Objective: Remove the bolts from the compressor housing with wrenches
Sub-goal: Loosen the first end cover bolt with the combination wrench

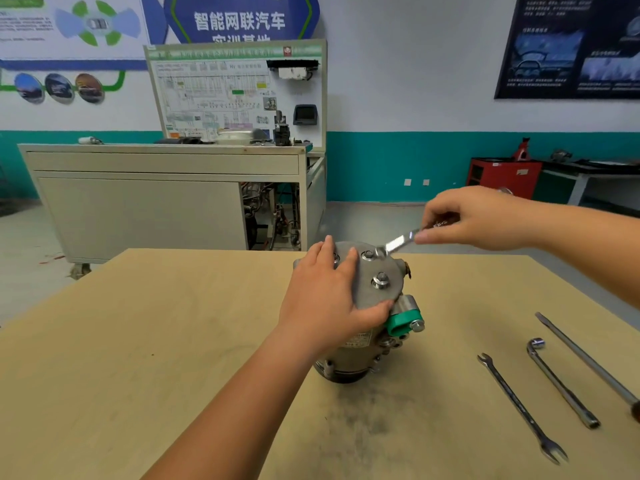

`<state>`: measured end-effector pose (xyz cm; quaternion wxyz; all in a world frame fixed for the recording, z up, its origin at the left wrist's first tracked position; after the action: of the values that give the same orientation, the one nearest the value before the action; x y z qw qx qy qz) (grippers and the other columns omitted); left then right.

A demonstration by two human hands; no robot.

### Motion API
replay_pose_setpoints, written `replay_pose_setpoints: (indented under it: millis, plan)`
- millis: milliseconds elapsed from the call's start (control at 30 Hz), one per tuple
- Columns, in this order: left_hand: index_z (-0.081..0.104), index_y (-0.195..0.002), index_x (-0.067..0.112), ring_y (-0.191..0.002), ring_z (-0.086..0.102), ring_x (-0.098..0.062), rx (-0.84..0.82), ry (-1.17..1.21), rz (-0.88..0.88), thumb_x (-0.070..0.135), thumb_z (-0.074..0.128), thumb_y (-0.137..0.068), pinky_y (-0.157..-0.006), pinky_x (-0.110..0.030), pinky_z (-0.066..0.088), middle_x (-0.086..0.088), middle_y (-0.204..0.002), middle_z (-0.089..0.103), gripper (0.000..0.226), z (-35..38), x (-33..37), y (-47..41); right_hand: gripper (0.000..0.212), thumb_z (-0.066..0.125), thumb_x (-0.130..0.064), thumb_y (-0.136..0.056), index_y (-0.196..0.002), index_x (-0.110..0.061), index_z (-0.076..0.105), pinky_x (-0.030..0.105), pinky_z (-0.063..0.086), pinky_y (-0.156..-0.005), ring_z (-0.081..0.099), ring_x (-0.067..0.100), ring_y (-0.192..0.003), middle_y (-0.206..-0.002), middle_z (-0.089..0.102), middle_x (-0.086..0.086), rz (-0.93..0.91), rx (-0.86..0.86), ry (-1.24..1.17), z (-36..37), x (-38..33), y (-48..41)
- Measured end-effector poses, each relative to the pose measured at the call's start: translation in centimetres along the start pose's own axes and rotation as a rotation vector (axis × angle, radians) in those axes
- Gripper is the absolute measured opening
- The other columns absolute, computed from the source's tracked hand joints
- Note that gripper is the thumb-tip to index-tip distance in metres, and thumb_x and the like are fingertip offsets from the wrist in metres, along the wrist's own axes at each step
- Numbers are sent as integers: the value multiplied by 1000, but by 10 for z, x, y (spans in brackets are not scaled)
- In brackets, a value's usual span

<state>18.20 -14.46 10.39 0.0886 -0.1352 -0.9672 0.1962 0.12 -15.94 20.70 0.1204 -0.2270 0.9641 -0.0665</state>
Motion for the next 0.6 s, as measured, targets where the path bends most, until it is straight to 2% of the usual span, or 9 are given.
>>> replay_pose_setpoints:
  millis: [67,133,167,200,267,333,433,500,600]
  plan:
    - [22,-151,24,-145,11,-26,4,4,-3,79,25,-66,-116,-36,14,-12,-159,12,101,0,-1,1,37,49,-60,-74,-83,-27,63,32,46,-66,55,21,-75,-81,62,5,9,56,-108,-2,2,8]
    - [23,-151,24,-145,11,-26,10,5,-11,79,25,-67,-116,-35,15,-12,-160,12,101,0,-3,2,19,50,-38,-90,-83,-22,61,22,50,-56,60,14,-66,-74,61,1,29,92,-312,3,1,14]
    - [23,-151,24,-145,11,-26,12,4,-12,79,25,-66,-116,-35,15,-12,-160,13,101,0,-3,2,18,48,-29,-93,-84,-18,59,17,50,-50,62,9,-60,-70,61,0,66,78,-471,10,-1,19]
    - [23,-151,24,-145,11,-26,13,0,-10,79,24,-66,-116,-35,15,-12,-159,13,101,0,-2,2,18,46,-24,-95,-87,-13,58,16,50,-47,65,8,-57,-70,63,1,121,36,-655,20,-4,23]
    - [23,-151,23,-145,12,-27,19,-15,-4,79,23,-66,-116,-35,15,-13,-159,14,102,0,-1,1,16,46,-19,-95,-92,-6,55,19,52,-42,70,17,-59,-71,70,9,230,-98,-1009,42,-15,36]
    - [23,-151,23,-145,13,-27,28,-21,-1,80,23,-67,-116,-36,15,-14,-159,14,102,0,1,1,17,46,-18,-95,-95,-2,53,20,52,-40,70,22,-57,-71,71,15,275,-221,-1223,59,-30,47]
    - [22,-152,24,-146,10,-26,20,-6,-4,84,16,-63,-116,-35,13,-13,-160,11,108,-1,3,1,19,44,-19,-96,-100,-2,52,19,49,-37,68,20,-50,-64,69,15,288,-286,-1327,70,-45,55]
    - [21,-152,24,-146,8,-25,14,2,0,84,5,-55,-116,-35,12,-13,-160,10,115,-3,4,1,21,44,-21,-96,-99,-2,52,17,47,-36,67,18,-48,-60,67,12,296,-307,-1325,73,-50,55]
    - [20,-152,23,-146,8,-25,12,4,4,82,2,-52,-117,-36,12,-12,-160,10,118,-5,4,2,21,42,-22,-98,-97,-3,51,16,46,-35,66,16,-46,-57,66,10,300,-317,-1282,75,-55,52]
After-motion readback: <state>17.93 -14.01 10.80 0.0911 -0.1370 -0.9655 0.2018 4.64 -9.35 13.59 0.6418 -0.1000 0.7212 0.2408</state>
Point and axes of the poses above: each hand's wrist, its own y-axis away from the middle knuckle, its own z-axis out of the palm, x = y × z, the point moved 4 cm from there along -y, towards the middle knuckle
